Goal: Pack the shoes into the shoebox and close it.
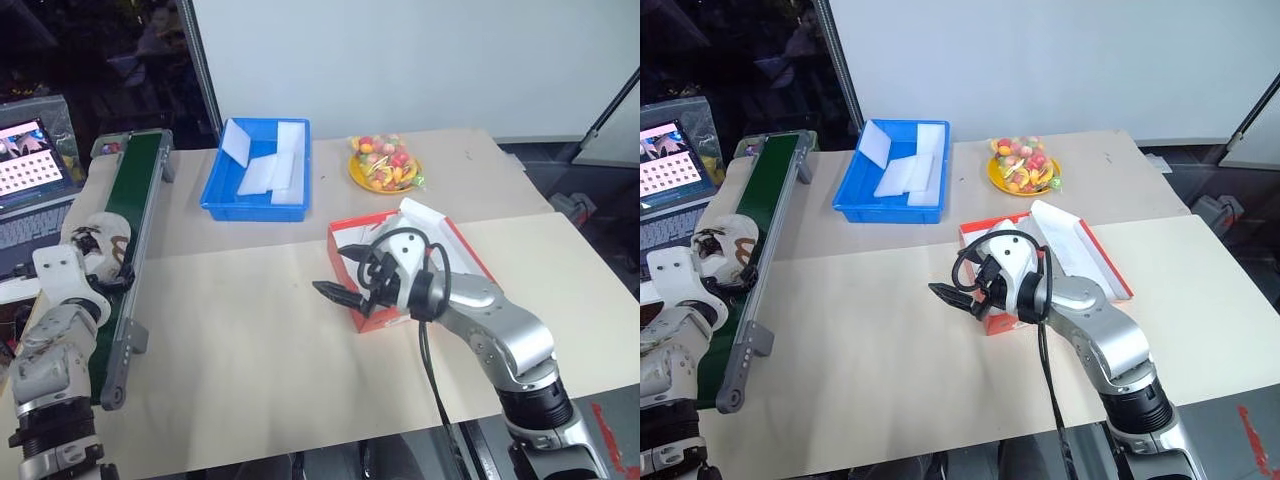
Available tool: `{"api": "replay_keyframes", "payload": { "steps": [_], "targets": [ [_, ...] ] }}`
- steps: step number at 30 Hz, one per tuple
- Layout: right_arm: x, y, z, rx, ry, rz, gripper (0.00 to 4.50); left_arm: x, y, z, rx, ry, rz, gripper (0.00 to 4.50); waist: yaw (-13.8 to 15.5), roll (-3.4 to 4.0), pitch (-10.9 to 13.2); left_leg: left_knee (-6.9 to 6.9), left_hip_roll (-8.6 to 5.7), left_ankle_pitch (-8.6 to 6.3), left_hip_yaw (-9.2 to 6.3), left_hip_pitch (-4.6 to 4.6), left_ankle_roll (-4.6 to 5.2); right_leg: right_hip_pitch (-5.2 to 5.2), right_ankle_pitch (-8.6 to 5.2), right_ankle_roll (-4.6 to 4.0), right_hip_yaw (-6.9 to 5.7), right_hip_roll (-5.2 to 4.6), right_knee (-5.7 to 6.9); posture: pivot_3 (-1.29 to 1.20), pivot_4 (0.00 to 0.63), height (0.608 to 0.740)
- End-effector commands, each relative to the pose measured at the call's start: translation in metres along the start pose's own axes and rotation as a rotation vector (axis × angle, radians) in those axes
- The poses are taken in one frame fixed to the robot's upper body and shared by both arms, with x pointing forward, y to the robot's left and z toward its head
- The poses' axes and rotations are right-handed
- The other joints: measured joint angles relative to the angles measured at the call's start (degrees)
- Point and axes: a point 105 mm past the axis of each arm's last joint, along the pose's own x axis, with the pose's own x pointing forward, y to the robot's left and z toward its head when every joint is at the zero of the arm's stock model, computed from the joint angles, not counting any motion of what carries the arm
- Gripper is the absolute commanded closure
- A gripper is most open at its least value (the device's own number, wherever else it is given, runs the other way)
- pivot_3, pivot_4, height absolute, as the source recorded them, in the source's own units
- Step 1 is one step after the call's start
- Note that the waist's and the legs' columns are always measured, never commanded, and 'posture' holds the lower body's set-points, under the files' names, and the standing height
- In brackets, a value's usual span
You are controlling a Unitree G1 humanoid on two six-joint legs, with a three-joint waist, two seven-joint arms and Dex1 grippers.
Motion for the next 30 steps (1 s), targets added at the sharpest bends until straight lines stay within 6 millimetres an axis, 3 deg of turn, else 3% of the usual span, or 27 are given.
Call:
{"api": "replay_keyframes", "payload": {
  "steps": [1,3,10,13,15,18,22,26,30],
  "targets": [
    [-0.005,-0.001,0.014,-0.028,-0.044,-0.012,0.00,0.002,-0.008,0.023,0.009,-0.087,-0.021,1.46,0.21,0.00,0.00,0.01,0.00,0.00,0.00,0.00,0.00,0.01,0.00,0.00,0.00,0.00,0.00,0.00,0.150,0.723],
    [-0.005,-0.001,0.013,-0.026,-0.043,-0.015,0.00,0.003,-0.010,0.025,0.020,-0.088,-0.019,2.07,0.34,0.00,0.00,0.01,0.00,0.00,0.00,0.00,0.00,0.01,0.00,0.00,0.00,0.00,0.00,0.00,0.150,0.723],
    [-0.005,-0.008,0.016,-0.012,-0.056,-0.044,0.00,0.000,-0.032,0.056,0.115,-0.220,0.000,2.07,0.33,-0.02,0.01,0.00,0.00,0.00,0.00,-0.02,0.00,0.01,0.00,0.00,0.00,0.00,0.03,0.00,0.150,0.723],
    [-0.003,-0.032,0.026,0.116,-0.129,-0.157,0.00,-0.019,-0.087,0.104,0.379,-0.482,-0.046,2.07,0.33,-0.08,0.04,-0.01,0.00,0.00,0.00,-0.05,0.00,0.00,0.00,0.00,-0.02,0.00,0.05,0.00,0.150,0.723],
    [-0.002,-0.060,0.035,0.358,-0.223,-0.268,0.00,-0.034,-0.130,0.116,0.435,-0.594,-0.160,2.07,0.42,-0.11,0.07,0.01,-0.01,0.00,0.01,-0.06,0.00,0.03,0.01,-0.01,0.00,0.00,-0.01,0.00,0.150,0.723],
    [0.002,-0.085,0.033,0.836,-0.354,-0.270,0.00,-0.056,-0.196,0.108,0.417,-0.645,-0.422,2.07,0.84,-0.09,0.06,0.04,-0.03,0.01,0.00,-0.05,-0.01,0.07,0.04,-0.05,0.04,-0.03,0.02,0.00,0.150,0.723],
    [0.008,-0.090,0.032,1.097,-0.393,-0.199,0.00,-0.089,-0.252,0.085,0.350,-0.629,-0.720,2.07,-0.06,-0.05,0.04,-0.29,-0.03,0.01,-0.01,0.03,0.00,-0.03,0.05,-0.07,0.04,-0.01,0.14,0.00,0.150,0.723],
    [0.011,-0.094,0.035,1.220,-0.418,-0.162,0.00,-0.103,-0.269,0.078,0.330,-0.615,-0.845,2.07,-2.24,0.05,0.11,-0.45,-0.17,0.02,0.03,-0.33,-0.01,-0.87,0.05,-0.08,0.04,-0.02,0.33,0.00,0.150,0.723],
    [0.017,-0.090,0.043,1.267,-0.433,-0.113,0.00,-0.110,-0.279,0.076,0.338,-0.622,-0.919,2.07,-3.72,0.12,0.12,-0.33,-0.12,0.04,0.09,-0.31,-0.04,-0.87,0.10,-0.16,0.11,-0.01,0.36,0.00,0.150,0.723]
  ]
}}
